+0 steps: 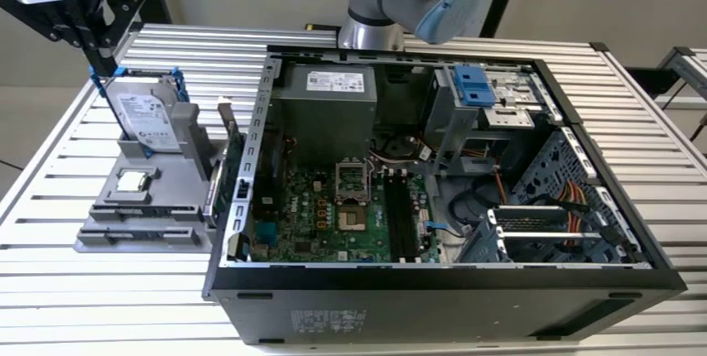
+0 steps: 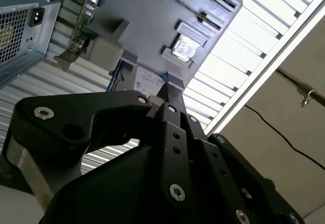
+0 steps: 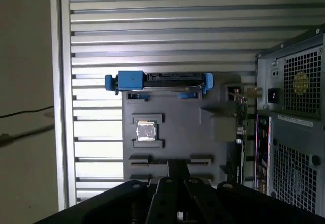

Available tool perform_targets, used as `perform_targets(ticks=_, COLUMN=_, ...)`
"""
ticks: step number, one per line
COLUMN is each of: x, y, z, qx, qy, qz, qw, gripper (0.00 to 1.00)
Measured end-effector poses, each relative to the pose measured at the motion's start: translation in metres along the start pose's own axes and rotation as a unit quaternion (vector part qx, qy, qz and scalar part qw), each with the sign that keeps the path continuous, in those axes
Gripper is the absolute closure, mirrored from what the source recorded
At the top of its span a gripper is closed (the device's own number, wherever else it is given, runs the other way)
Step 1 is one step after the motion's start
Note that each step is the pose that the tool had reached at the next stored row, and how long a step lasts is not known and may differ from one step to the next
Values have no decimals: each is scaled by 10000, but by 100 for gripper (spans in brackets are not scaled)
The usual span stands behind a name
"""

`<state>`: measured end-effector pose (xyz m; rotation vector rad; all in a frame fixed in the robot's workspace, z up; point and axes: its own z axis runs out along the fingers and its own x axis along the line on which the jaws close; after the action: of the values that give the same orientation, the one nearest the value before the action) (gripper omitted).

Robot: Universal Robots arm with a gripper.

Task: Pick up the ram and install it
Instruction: 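Reach for the ram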

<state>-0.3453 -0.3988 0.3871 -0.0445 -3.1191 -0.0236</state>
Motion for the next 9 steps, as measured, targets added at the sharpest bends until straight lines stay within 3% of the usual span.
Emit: perform_targets(ticks=9, x=0, y=-43, z=4, qx=-1, qy=-1, qz=0, qw=10000, gripper=100)
